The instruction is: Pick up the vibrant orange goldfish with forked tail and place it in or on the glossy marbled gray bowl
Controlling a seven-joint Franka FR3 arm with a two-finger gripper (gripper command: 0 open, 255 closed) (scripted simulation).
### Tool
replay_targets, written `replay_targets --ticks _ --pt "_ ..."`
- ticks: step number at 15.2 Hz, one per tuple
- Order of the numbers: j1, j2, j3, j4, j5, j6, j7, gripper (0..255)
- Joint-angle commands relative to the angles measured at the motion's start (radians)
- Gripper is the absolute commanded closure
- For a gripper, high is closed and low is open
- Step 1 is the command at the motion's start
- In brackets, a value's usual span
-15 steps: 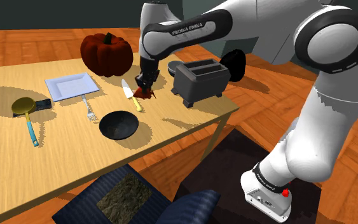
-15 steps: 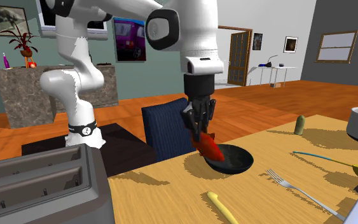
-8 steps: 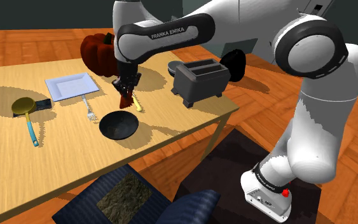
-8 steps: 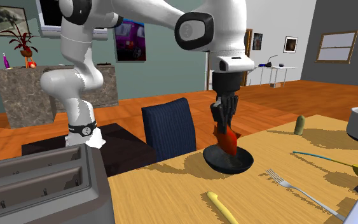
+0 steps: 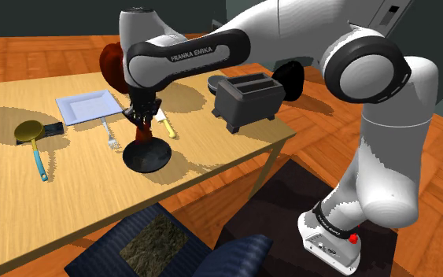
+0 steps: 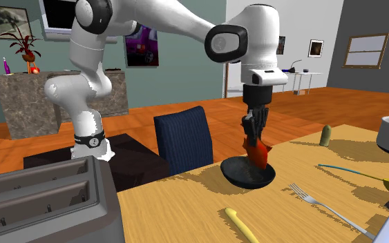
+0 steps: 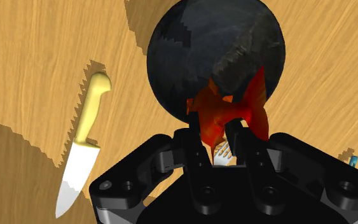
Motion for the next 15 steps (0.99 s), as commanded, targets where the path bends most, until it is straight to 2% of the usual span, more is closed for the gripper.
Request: replay_targets --ticks 1,9,15 --pt "0.001 0.010 -0.001 -0.011 -0.001 0.021 0.001 255" --pt "0.002 0.056 -0.004 -0.055 -0.007 0.112 0.002 255" --pt "0.002 0.056 -0.004 -0.055 -0.007 0.112 0.002 255"
